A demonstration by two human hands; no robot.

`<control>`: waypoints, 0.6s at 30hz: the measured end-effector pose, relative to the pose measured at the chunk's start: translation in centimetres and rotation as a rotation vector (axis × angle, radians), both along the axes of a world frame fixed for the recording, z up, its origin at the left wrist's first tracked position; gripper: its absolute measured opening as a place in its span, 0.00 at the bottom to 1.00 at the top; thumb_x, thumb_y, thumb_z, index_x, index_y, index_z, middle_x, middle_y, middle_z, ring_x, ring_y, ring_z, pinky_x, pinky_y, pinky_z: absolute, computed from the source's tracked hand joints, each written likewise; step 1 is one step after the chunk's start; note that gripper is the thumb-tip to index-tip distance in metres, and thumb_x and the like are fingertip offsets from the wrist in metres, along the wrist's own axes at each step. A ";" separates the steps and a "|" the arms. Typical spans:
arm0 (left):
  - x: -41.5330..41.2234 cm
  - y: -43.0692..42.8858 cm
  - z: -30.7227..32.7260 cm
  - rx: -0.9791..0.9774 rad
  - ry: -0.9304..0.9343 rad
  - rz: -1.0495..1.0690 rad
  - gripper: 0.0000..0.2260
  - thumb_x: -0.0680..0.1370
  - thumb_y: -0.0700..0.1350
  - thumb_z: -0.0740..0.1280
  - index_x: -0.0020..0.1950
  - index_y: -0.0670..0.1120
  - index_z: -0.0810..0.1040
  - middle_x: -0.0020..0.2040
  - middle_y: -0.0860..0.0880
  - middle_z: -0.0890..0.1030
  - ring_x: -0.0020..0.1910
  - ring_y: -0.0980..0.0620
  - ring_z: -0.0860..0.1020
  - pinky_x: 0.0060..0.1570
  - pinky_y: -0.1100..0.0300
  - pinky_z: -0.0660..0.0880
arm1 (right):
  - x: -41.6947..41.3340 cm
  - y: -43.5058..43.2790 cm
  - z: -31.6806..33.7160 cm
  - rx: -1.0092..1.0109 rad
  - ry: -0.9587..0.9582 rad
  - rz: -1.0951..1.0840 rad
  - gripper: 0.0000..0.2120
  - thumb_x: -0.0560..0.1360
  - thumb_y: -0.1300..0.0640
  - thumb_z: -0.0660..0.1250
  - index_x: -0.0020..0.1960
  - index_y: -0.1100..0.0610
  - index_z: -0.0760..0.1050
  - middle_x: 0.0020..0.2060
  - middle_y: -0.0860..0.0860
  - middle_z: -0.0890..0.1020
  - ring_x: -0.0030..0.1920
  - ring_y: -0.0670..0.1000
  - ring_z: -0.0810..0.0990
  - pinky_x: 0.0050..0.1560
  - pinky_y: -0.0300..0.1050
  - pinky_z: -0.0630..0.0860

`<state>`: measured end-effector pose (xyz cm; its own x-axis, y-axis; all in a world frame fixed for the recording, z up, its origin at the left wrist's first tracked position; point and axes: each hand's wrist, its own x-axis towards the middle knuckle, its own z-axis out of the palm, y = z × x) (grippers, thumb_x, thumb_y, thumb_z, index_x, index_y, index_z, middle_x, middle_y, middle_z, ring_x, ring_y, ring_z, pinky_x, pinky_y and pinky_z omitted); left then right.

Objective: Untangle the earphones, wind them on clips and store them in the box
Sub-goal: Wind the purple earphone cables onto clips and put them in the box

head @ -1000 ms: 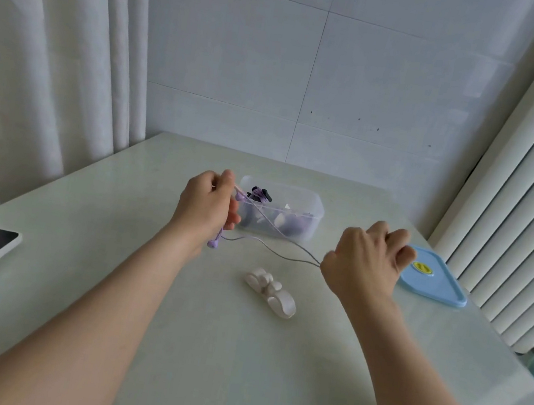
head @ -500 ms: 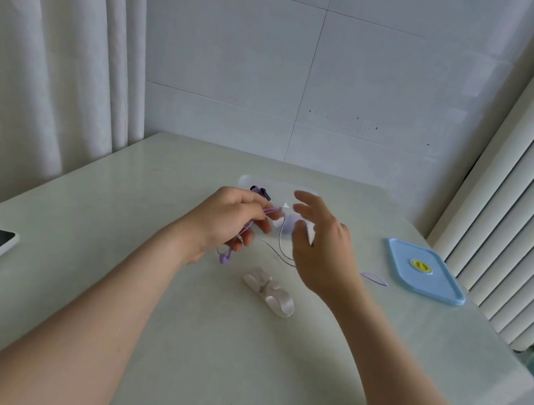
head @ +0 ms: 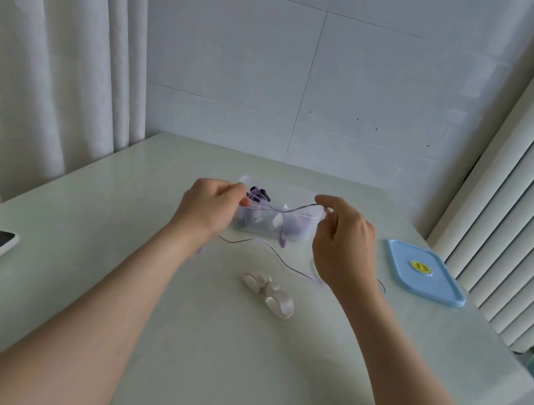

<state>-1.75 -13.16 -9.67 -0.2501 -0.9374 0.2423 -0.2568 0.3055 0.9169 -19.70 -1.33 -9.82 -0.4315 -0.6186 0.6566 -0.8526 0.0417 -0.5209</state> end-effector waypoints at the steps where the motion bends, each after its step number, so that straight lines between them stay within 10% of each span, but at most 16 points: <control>1: 0.0 -0.1 -0.1 -0.002 -0.005 0.020 0.15 0.80 0.52 0.65 0.43 0.47 0.87 0.26 0.55 0.73 0.33 0.48 0.70 0.30 0.59 0.65 | 0.0 0.1 0.0 0.028 -0.027 -0.007 0.20 0.78 0.68 0.58 0.63 0.56 0.82 0.52 0.56 0.83 0.49 0.55 0.78 0.45 0.38 0.62; 7: 0.1 -0.3 -0.5 -0.154 -0.092 0.089 0.14 0.81 0.54 0.65 0.42 0.49 0.83 0.37 0.53 0.78 0.42 0.48 0.75 0.41 0.57 0.69 | -0.9 -0.1 -0.6 0.102 -0.063 -0.131 0.08 0.85 0.52 0.61 0.57 0.54 0.76 0.52 0.55 0.79 0.51 0.59 0.78 0.53 0.53 0.71; 11: 0.1 -0.6 -1.0 -0.309 -0.307 0.065 0.28 0.82 0.66 0.58 0.31 0.48 0.66 0.34 0.48 0.71 0.41 0.40 0.71 0.42 0.51 0.69 | -0.6 0.2 -0.1 -0.034 -0.171 -0.187 0.05 0.85 0.59 0.56 0.57 0.58 0.69 0.35 0.50 0.76 0.40 0.62 0.73 0.39 0.56 0.66; 18: -0.1 0.4 -0.6 -0.329 -0.248 -0.051 0.21 0.82 0.59 0.66 0.35 0.48 0.72 0.25 0.53 0.70 0.31 0.53 0.69 0.37 0.55 0.65 | -0.2 0.5 1.6 -0.432 -1.081 0.206 0.09 0.89 0.56 0.46 0.56 0.58 0.63 0.44 0.65 0.86 0.41 0.62 0.89 0.45 0.57 0.85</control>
